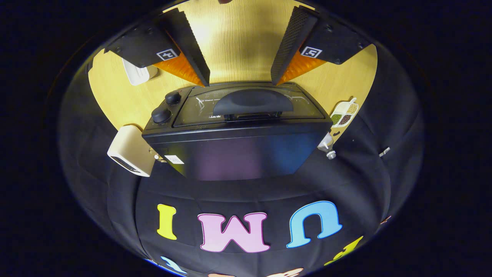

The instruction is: Open the toaster oven, put the food inside, and close the toaster oven door.

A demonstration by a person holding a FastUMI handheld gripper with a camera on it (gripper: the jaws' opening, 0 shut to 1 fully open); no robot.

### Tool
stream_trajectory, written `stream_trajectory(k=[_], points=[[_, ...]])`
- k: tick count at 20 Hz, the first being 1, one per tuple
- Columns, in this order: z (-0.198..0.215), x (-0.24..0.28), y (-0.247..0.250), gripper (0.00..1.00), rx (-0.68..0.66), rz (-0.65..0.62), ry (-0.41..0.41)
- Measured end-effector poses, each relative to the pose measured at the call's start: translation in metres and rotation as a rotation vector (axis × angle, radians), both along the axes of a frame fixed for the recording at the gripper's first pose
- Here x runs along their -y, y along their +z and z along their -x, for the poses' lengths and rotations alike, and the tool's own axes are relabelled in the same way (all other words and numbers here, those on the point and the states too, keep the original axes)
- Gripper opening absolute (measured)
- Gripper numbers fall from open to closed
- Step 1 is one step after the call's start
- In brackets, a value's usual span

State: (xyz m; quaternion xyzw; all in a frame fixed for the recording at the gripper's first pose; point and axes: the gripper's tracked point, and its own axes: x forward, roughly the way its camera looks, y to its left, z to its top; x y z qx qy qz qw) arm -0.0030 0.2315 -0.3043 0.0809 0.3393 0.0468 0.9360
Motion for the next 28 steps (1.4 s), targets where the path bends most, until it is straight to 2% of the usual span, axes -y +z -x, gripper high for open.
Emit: stream_trajectory(k=[5,10,20,24,28], points=[[0.009,0.007,0.019,0.99,0.041,-0.008,0.013],[0.01,0.026,0.069,0.99,0.157,0.01,-0.01],[-0.006,0.08,0.227,0.99,0.471,0.039,-0.08],[0.003,0.109,0.294,0.99,0.591,0.014,-0.12],[0.006,0.139,0.348,0.98,0.685,0.072,-0.128]])
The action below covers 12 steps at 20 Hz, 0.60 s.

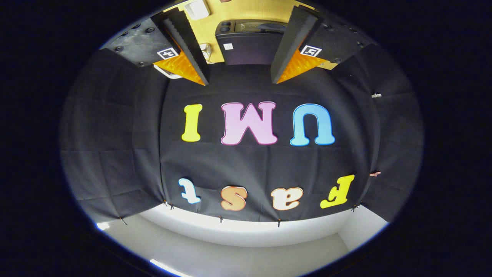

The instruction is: Open the toaster oven, put the food inside, and close the toaster oven door.

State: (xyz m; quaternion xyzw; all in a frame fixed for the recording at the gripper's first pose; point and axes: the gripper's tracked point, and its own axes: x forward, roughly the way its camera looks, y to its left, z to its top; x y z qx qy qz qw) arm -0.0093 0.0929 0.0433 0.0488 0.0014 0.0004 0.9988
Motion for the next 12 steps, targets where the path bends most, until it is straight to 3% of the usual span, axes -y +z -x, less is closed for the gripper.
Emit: stream_trajectory(k=[3,12], points=[[-0.001,0.018,0.014,0.98,0.027,0.065,-0.038],[-0.002,0.007,0.017,0.98,0.039,0.011,-0.001]])
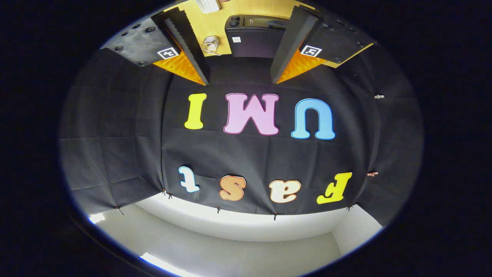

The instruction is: Open the toaster oven, put the food inside, and close the toaster oven door.

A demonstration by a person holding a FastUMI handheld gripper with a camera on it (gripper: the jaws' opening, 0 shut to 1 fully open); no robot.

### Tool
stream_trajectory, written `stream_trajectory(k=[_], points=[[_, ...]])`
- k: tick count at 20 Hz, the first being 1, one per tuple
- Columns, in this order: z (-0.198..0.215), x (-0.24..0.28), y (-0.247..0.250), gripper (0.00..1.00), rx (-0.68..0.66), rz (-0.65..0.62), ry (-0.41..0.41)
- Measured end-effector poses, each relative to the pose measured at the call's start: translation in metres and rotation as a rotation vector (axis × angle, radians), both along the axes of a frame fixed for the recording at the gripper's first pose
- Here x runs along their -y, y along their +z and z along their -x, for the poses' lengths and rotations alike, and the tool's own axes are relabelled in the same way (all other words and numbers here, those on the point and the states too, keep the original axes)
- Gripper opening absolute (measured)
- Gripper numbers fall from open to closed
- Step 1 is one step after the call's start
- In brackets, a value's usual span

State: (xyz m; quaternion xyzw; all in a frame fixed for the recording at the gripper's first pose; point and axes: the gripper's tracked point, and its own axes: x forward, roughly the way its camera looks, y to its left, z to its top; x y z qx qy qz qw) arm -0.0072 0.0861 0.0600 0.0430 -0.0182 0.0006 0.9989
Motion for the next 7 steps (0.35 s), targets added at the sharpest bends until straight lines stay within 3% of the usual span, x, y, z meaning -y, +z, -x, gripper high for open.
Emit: stream_trajectory(k=[7], points=[[-0.0011,-0.0043,-0.0078,0.98,-0.021,-0.013,0.011]])
